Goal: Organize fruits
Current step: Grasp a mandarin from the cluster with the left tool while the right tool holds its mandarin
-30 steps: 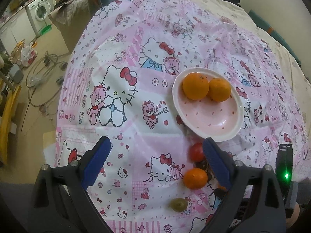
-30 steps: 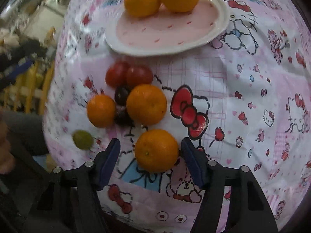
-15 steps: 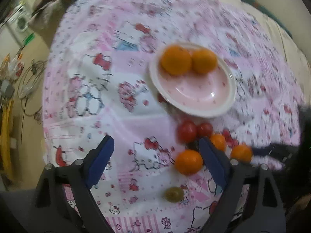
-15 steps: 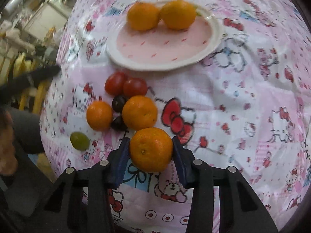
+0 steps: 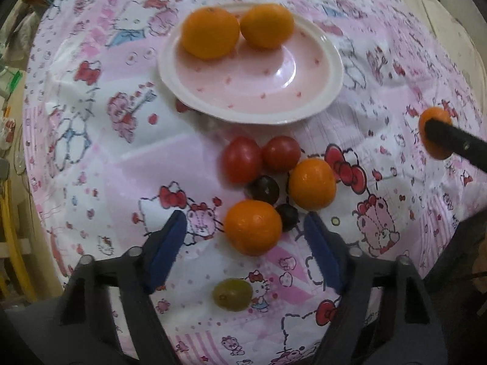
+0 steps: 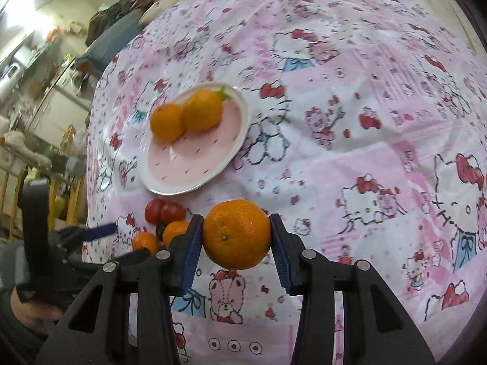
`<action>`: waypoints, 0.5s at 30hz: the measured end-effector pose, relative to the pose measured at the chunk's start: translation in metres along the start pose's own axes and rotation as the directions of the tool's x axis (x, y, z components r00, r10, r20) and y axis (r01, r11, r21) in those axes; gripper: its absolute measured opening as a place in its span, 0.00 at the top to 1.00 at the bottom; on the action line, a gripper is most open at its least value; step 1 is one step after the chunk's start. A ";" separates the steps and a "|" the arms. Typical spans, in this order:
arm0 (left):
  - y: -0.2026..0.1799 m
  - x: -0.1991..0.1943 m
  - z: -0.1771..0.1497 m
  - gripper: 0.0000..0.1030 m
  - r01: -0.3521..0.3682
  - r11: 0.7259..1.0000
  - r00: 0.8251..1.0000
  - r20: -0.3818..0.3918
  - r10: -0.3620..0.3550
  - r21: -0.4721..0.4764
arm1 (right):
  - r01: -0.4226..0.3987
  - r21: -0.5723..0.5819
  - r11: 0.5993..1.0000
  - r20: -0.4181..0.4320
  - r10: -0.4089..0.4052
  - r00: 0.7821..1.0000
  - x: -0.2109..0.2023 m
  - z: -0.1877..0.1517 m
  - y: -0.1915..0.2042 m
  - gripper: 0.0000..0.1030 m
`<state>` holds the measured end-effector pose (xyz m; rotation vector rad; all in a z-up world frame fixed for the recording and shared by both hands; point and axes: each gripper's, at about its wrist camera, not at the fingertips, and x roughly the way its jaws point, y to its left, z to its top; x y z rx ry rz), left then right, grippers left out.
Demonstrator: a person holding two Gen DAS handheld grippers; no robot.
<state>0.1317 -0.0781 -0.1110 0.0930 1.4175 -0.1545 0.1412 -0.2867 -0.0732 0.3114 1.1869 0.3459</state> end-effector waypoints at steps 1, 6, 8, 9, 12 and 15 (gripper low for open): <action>0.000 0.003 0.000 0.28 0.005 1.000 1.000 -0.013 -0.005 -0.006 | 0.012 0.000 1.000 0.006 -0.012 1.000 -0.001 0.000 -0.001 0.56; -0.004 0.017 0.002 0.46 0.030 0.999 0.998 -0.060 -0.030 -0.013 | 0.010 0.008 1.000 0.009 -0.010 1.000 0.000 0.000 -0.001 0.56; -0.005 0.020 0.003 0.50 0.048 0.999 0.996 -0.068 -0.049 -0.017 | 0.007 0.008 1.000 0.011 -0.007 1.000 -0.002 0.000 -0.002 0.56; -0.005 0.021 0.004 0.51 0.058 0.998 0.996 -0.069 -0.059 -0.016 | 0.007 0.005 1.000 0.012 -0.007 1.000 -0.002 0.000 -0.002 0.56; -0.008 0.023 0.006 0.55 0.060 0.998 0.996 -0.062 -0.060 -0.010 | -0.002 0.000 1.000 0.013 0.002 1.000 -0.003 0.001 0.000 0.56; -0.011 0.023 0.011 0.62 0.055 0.998 0.997 -0.056 -0.055 -0.001 | -0.006 -0.002 1.000 0.015 0.006 1.000 -0.004 0.001 0.001 0.56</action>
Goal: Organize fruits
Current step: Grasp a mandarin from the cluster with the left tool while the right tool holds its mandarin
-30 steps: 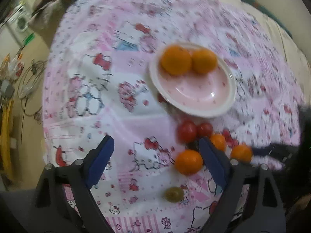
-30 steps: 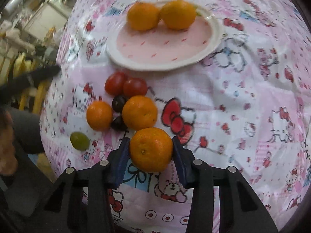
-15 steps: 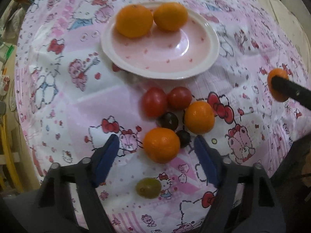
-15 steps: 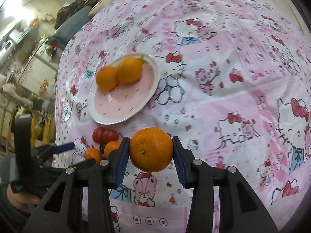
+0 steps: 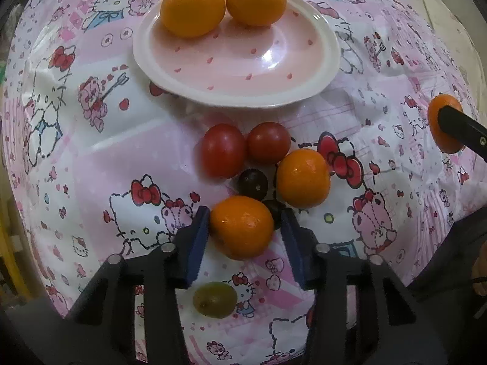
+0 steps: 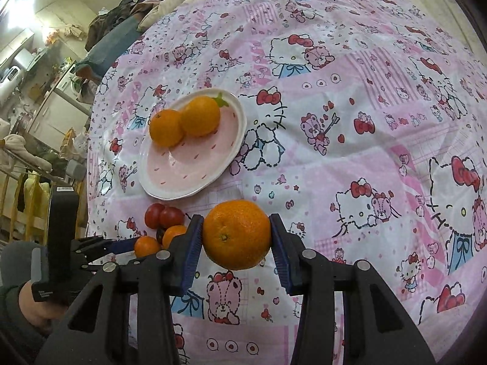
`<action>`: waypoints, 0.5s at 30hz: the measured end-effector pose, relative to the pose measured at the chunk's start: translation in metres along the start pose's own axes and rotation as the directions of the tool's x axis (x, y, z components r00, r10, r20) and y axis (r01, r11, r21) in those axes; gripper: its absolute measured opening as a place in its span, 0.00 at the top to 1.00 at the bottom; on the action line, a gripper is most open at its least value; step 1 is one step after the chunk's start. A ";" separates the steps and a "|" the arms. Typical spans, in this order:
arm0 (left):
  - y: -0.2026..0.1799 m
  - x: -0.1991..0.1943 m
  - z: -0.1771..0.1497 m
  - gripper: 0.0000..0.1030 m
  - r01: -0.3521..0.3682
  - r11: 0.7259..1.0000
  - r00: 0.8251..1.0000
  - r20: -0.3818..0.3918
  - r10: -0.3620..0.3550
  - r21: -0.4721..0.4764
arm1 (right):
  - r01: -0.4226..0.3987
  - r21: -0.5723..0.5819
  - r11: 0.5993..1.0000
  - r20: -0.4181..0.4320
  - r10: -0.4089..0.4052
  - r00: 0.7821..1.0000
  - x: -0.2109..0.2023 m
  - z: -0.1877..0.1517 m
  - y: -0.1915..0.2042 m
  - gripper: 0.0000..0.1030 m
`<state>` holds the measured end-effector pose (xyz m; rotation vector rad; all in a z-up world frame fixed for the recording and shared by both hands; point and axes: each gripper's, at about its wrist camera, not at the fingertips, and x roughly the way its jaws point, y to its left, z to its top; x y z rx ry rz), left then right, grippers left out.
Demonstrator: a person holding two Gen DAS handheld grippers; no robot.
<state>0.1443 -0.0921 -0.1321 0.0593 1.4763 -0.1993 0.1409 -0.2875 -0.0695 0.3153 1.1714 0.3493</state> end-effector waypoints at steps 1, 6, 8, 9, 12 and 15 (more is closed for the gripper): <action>0.000 -0.002 0.000 0.64 -0.009 1.000 1.000 0.008 0.009 0.001 | -0.001 0.000 1.000 0.000 0.001 1.000 0.000 0.000 0.000 0.56; 0.000 -0.004 -0.001 0.65 -0.018 1.000 1.000 0.013 0.018 0.001 | -0.002 -0.001 1.000 -0.004 0.002 1.000 0.001 0.000 0.001 0.56; 0.001 -0.007 -0.002 0.66 -0.020 1.000 1.000 0.022 0.020 -0.002 | 0.001 -0.002 1.000 -0.007 -0.001 1.000 0.002 -0.001 0.001 0.56; 0.004 -0.013 -0.008 0.66 -0.021 1.000 0.999 0.026 0.021 -0.002 | 0.001 -0.003 1.000 -0.008 -0.001 1.000 0.002 -0.001 0.002 0.56; 0.010 -0.023 -0.015 0.66 -0.018 1.000 0.999 0.046 0.018 -0.012 | 0.000 -0.007 1.000 -0.008 0.000 1.000 0.003 -0.001 0.003 0.56; 0.016 -0.030 -0.017 0.66 -0.017 1.000 0.998 0.058 0.018 -0.023 | -0.003 -0.012 1.000 -0.011 0.003 1.000 0.004 -0.001 0.006 0.56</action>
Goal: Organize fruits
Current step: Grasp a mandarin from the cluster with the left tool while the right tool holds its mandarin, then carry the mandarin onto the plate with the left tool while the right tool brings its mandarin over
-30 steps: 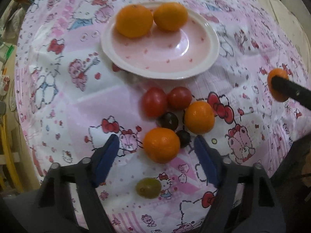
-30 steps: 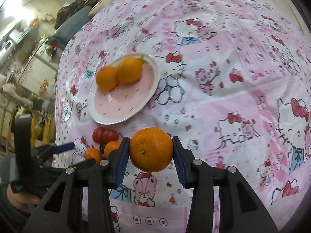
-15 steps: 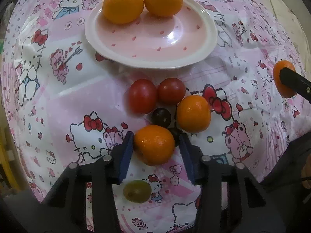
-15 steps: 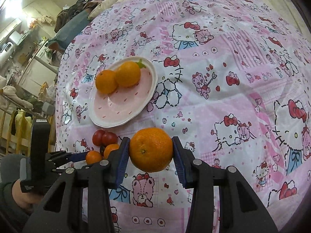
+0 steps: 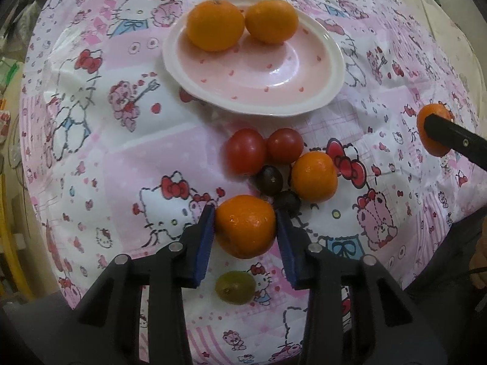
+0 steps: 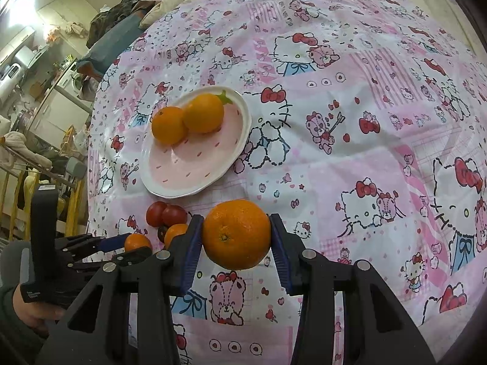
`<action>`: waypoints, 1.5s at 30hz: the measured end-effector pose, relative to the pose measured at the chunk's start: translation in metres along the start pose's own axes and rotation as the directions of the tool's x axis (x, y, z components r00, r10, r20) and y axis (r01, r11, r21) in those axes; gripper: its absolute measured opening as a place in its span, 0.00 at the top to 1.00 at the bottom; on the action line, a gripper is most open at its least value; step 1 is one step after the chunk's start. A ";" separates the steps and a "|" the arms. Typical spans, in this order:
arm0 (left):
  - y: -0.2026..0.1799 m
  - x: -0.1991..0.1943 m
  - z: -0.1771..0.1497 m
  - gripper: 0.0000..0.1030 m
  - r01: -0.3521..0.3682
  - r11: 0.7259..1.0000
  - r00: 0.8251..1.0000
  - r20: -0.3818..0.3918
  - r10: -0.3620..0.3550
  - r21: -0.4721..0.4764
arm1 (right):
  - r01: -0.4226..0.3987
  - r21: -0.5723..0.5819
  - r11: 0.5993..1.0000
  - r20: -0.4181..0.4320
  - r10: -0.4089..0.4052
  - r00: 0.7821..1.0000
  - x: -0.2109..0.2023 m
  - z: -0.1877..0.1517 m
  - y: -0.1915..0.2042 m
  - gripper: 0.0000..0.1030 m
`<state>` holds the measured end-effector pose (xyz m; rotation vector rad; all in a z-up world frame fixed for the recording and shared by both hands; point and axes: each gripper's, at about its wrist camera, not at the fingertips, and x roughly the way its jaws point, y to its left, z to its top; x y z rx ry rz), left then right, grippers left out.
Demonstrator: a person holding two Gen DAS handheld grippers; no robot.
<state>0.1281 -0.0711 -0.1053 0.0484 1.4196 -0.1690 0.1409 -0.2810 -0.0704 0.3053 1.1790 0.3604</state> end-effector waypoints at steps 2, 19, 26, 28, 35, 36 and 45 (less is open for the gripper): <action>0.008 -0.004 -0.001 0.66 0.003 1.000 1.000 0.012 -0.003 -0.013 | -0.002 -0.005 1.000 -0.003 0.002 1.000 0.001 0.000 0.003 0.56; 0.049 -0.069 -0.006 0.66 -0.034 0.996 0.981 0.187 0.049 -0.085 | -0.026 -0.020 0.999 0.005 0.026 1.000 -0.008 -0.001 0.009 0.56; 0.049 -0.120 0.028 0.66 0.041 0.995 0.936 0.351 -0.008 -0.088 | -0.111 0.001 0.994 0.118 0.110 0.987 -0.040 0.009 0.003 0.56; 0.046 -0.126 0.038 0.66 0.034 0.996 0.928 0.372 -0.003 -0.077 | -0.141 0.011 0.990 0.144 0.139 0.980 -0.046 0.014 0.003 0.56; 0.042 -0.116 0.068 0.66 0.054 0.996 0.933 0.359 -0.027 -0.065 | -0.213 0.000 0.977 0.195 0.209 0.958 -0.054 0.051 0.003 0.56; 0.042 -0.112 0.072 0.66 0.059 0.996 0.935 0.354 -0.032 -0.066 | -0.217 0.002 0.976 0.195 0.213 0.958 -0.052 0.055 0.002 0.56; 0.041 -0.066 0.105 0.66 0.032 0.997 0.961 0.277 -0.013 -0.064 | -0.200 0.005 0.980 0.114 0.198 0.974 -0.012 0.089 -0.003 0.56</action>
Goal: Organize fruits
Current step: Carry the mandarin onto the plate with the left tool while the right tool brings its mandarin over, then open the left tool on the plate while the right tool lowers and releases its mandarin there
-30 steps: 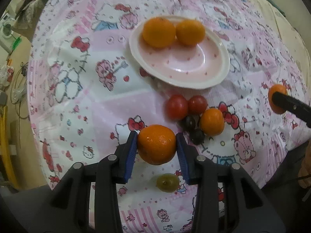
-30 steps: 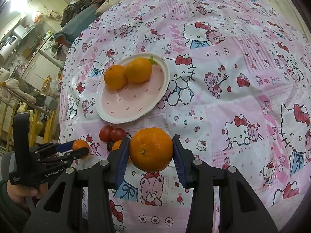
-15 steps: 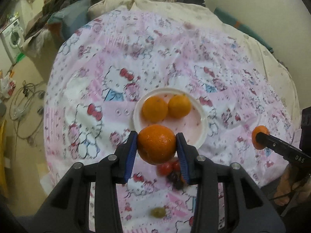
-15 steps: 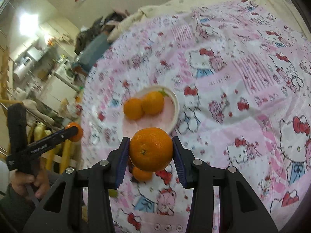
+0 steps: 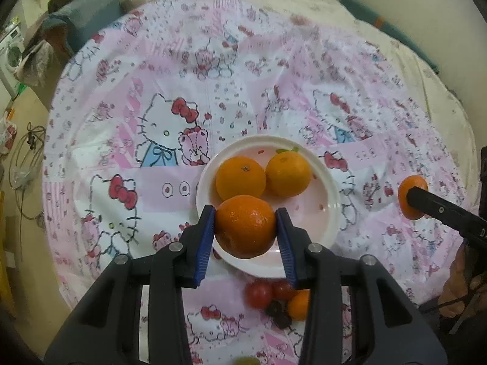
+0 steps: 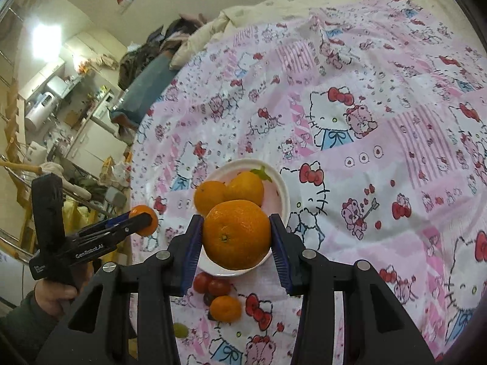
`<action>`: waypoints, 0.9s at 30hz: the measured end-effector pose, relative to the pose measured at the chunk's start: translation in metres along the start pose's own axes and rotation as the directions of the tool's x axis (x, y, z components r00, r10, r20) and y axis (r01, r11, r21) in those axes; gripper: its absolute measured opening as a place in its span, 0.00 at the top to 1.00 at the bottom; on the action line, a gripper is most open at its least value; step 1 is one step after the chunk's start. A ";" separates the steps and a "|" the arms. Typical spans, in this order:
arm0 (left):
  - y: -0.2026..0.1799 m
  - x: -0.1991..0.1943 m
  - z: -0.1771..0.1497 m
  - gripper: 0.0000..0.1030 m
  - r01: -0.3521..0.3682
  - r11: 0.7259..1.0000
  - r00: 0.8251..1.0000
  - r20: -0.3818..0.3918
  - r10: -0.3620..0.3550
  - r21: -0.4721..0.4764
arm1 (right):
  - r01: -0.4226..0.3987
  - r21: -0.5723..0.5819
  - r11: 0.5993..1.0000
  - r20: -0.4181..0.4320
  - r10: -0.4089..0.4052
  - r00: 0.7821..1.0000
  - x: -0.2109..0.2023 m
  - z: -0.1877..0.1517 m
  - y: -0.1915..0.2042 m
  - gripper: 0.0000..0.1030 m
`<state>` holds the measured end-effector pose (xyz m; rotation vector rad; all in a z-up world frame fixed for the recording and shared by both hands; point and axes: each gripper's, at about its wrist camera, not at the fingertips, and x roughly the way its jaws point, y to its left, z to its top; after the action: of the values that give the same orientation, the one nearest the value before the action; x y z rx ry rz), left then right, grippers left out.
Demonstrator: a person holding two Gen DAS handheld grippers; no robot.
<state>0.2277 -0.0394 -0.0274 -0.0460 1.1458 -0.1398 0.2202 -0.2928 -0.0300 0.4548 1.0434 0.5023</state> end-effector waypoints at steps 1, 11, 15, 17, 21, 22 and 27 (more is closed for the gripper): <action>-0.001 0.009 0.001 0.66 -0.001 1.000 1.000 -0.015 0.001 0.003 | 0.008 -0.007 1.000 -0.013 -0.008 1.000 0.006 0.003 0.000 0.56; -0.005 0.076 -0.005 0.66 -0.001 1.000 0.989 -0.150 0.004 0.022 | 0.019 0.009 1.000 -0.098 -0.018 0.995 0.064 0.012 -0.016 0.56; -0.004 0.095 -0.006 0.66 -0.019 1.000 0.981 -0.191 0.020 0.004 | 0.040 -0.005 0.999 -0.122 -0.040 0.992 0.081 0.014 -0.017 0.56; -0.005 0.101 -0.005 0.65 -0.028 1.000 0.979 -0.200 0.028 0.001 | 0.049 -0.007 0.999 -0.132 -0.049 0.990 0.087 0.015 -0.019 0.56; -0.009 0.104 -0.004 0.65 -0.043 0.999 0.979 -0.200 0.044 0.012 | 0.063 -0.003 0.998 -0.144 -0.063 0.988 0.091 0.014 -0.024 0.56; -0.010 0.105 -0.005 0.64 -0.048 0.999 0.979 -0.200 0.050 0.014 | 0.063 0.000 0.998 -0.144 -0.063 0.988 0.091 0.014 -0.025 0.56; -0.016 0.104 -0.006 0.64 -0.072 0.997 0.979 -0.190 0.076 0.027 | 0.068 0.002 0.998 -0.136 -0.067 0.988 0.089 0.015 -0.026 0.56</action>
<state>0.2631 -0.0686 -0.1218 0.0280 1.3355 -0.0906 0.2744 -0.2623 -0.1002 0.3941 1.1877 0.4746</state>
